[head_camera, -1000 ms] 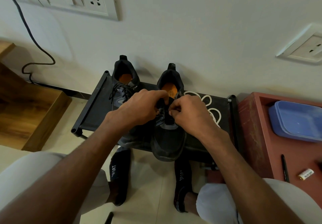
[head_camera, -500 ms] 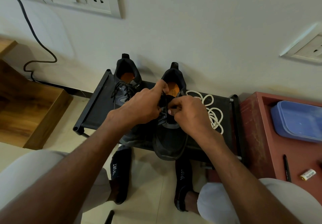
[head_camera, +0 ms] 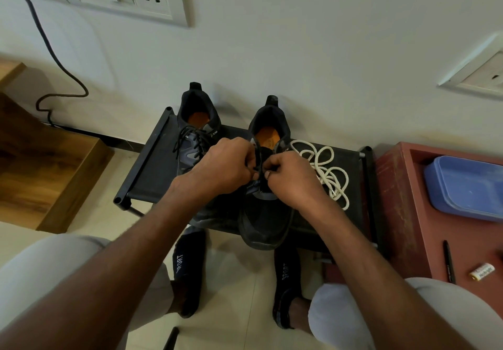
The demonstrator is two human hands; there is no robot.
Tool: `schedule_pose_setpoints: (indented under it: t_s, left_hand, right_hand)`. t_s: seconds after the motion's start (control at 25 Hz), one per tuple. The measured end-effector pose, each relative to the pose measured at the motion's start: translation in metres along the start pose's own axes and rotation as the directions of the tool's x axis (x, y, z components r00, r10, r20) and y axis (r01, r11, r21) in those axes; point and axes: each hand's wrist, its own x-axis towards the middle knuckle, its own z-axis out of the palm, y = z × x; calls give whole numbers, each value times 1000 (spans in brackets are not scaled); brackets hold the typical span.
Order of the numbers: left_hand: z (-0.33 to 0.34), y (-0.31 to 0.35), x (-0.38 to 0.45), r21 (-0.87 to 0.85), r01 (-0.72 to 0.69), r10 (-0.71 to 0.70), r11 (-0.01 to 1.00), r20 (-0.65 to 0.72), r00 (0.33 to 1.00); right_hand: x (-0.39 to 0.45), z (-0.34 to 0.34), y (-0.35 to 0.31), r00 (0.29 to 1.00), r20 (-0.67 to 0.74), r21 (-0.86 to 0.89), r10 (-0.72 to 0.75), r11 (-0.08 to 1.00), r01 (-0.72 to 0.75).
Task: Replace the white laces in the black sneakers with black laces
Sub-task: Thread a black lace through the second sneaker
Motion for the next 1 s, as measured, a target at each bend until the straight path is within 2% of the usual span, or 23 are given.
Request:
schedule_pose_setpoints:
  t_s: [0.2, 0.24, 0.28, 0.32, 0.36, 0.4, 0.44, 0.48, 0.52, 0.56, 0.6, 0.64, 0.68, 0.72, 0.76, 0.8, 0.84, 0.88, 0.92, 0.96, 1.0]
  left_hand:
    - [3, 6, -4, -57, -38, 33, 998, -99, 995]
    - [-2, 8, -3, -169, -45, 21, 985, -140, 990]
    - [-12, 10, -2, -418, -52, -23, 907, -174, 985]
    - [-26, 11, -2, -730, -92, -71, 677, -189, 979]
    - [-39, 10, -3, -929, -123, -94, 350, -165, 982]
    - [-48, 7, -2, -980, -145, -97, 135, -159, 982]
    - [-51, 5, 1, -977, -159, -129, 145, -178, 976]
    - [-49, 2, 3, -919, -139, -158, 369, -210, 965]
    - [-40, -2, 5, -726, -70, -145, 684, -229, 963]
    - [-29, -4, 5, -423, 6, -93, 906, -185, 978]
    - [-16, -4, 4, -146, 44, -53, 988, -62, 997]
    - [-5, -5, 4, 15, 50, -51, 999, 68, 996]
    - [0, -5, 4, 72, 42, -50, 997, 122, 991]
    - [0, -3, 5, 34, 22, -25, 999, 92, 995]
    - [-4, 0, 5, -82, 4, -3, 997, 13, 1000]
    - [-11, 4, 5, -301, -21, -6, 953, -89, 996]
    - [-21, 10, 3, -596, -103, -16, 797, -192, 981]
    - [-31, 16, 1, -812, -197, -50, 550, -268, 962]
    - [-36, 19, 0, -888, -250, -91, 385, -306, 948]
    - [-35, 20, 1, -871, -259, -130, 419, -339, 932]
    - [-32, 18, 2, -757, -212, -132, 619, -365, 922]
  right_hand:
    - [1, -15, 3, 988, 142, -118, -64, 990, 81]
    - [2, -19, 5, 984, 162, -144, -71, 985, 94]
    - [2, -23, 8, 979, 191, -156, -73, 982, 103]
    - [2, -27, 10, 971, 228, -156, -72, 982, 109]
    - [2, -30, 11, 963, 258, -151, -72, 982, 114]
    - [2, -33, 12, 959, 272, -152, -75, 981, 119]
    - [2, -34, 12, 960, 268, -159, -79, 979, 125]
    - [2, -34, 12, 963, 255, -166, -86, 977, 132]
    - [3, -33, 13, 965, 245, -171, -93, 976, 137]
    - [3, -31, 12, 966, 240, -175, -99, 974, 144]
    - [3, -31, 12, 966, 238, -179, -105, 972, 150]
    - [3, -31, 12, 965, 237, -184, -110, 971, 155]
    - [4, -31, 12, 965, 237, -189, -111, 969, 158]
    - [4, -32, 13, 965, 238, -191, -110, 969, 157]
    - [3, -32, 14, 964, 243, -190, -105, 970, 154]
    - [3, -33, 14, 963, 252, -189, -99, 971, 149]
    - [3, -33, 15, 961, 262, -185, -90, 973, 141]
    - [3, -34, 15, 960, 269, -178, -82, 975, 134]
    - [3, -34, 15, 959, 271, -171, -80, 977, 130]
    - [3, -34, 15, 960, 268, -169, -84, 977, 132]
    - [3, -34, 15, 960, 265, -171, -89, 976, 138]
